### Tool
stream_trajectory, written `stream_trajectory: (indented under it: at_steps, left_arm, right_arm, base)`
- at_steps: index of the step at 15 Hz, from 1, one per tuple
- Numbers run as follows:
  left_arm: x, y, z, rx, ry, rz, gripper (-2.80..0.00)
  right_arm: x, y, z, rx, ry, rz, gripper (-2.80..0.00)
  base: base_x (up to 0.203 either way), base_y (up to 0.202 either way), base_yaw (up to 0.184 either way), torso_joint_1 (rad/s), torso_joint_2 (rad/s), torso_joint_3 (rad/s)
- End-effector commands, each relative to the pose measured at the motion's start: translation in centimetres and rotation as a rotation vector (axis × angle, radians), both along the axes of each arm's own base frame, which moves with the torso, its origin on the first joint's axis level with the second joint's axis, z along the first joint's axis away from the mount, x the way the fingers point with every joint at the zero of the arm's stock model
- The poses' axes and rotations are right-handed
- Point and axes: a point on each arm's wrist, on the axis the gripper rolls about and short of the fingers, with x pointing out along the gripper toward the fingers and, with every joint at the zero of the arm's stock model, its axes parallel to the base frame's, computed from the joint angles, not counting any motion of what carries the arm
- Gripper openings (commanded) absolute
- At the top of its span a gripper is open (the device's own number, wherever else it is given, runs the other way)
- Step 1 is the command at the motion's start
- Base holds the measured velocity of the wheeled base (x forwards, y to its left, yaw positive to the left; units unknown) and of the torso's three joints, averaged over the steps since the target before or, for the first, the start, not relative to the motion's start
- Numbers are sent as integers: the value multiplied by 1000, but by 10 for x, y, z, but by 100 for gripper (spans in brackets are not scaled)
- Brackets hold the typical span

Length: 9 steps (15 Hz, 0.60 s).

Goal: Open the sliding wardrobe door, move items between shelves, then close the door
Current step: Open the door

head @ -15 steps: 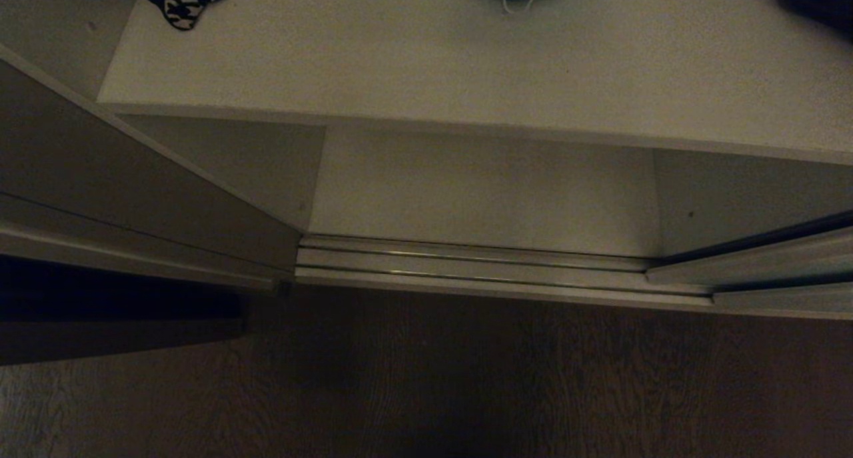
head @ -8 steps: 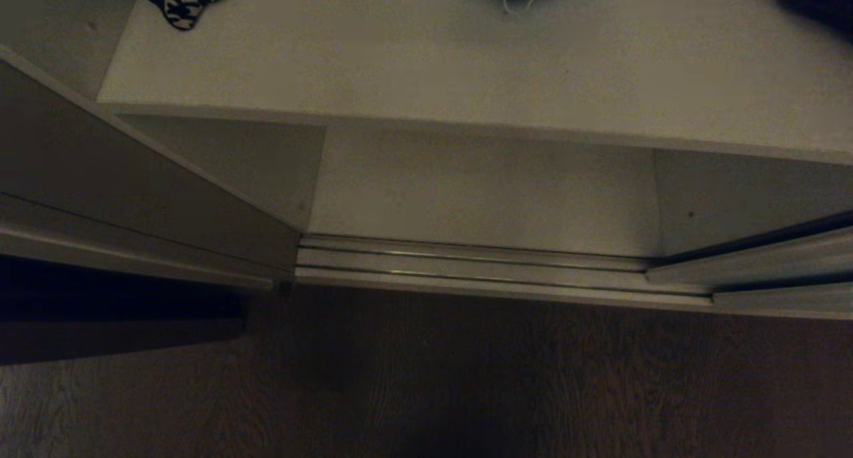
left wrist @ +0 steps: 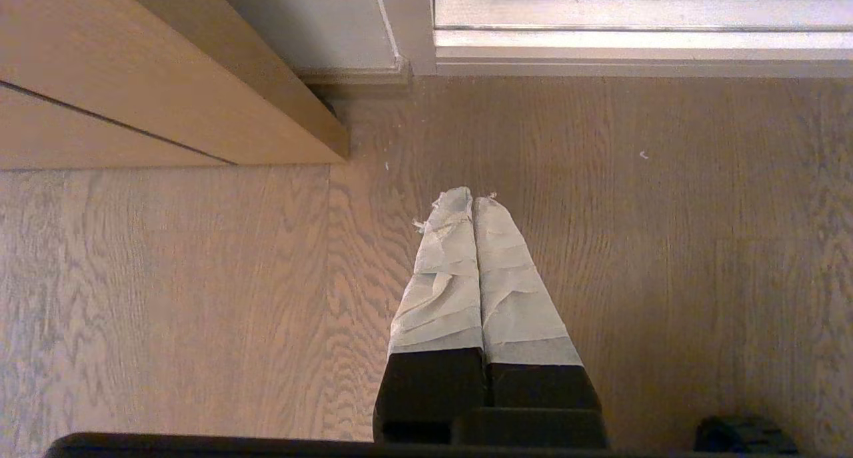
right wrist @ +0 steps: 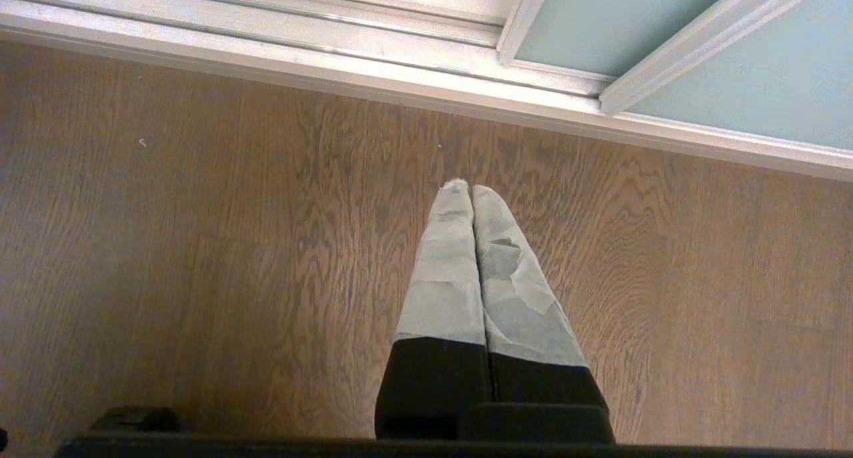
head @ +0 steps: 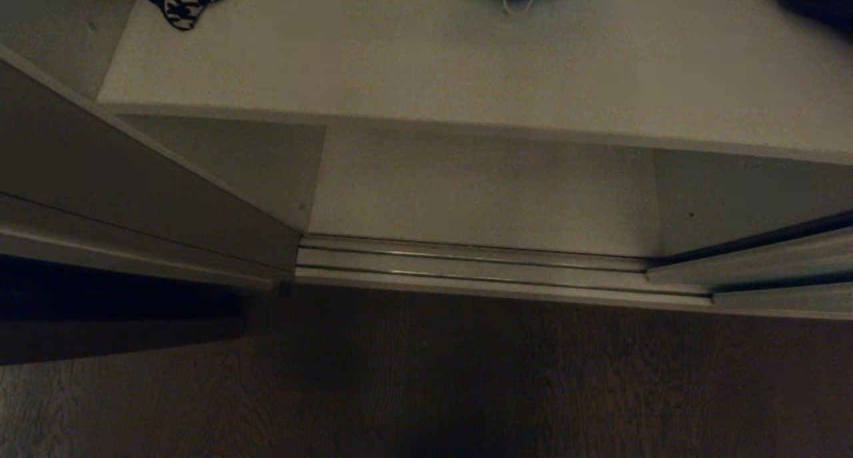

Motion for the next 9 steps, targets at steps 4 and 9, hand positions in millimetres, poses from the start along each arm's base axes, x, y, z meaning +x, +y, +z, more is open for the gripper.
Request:
stream_trajectory:
  at_steps: [4,9]
  left_arm:
    - [0,0,0,0,0,0,-280]
    - [0,0,0,0,0,0,-280]
  right_arm:
    - [0,0,0,-1,-1,0,-280]
    - [0,0,0,-1,-2,0,-280]
  base:
    - [0,0,0,0,0,0]
    - [0,0,0,0,0,0]
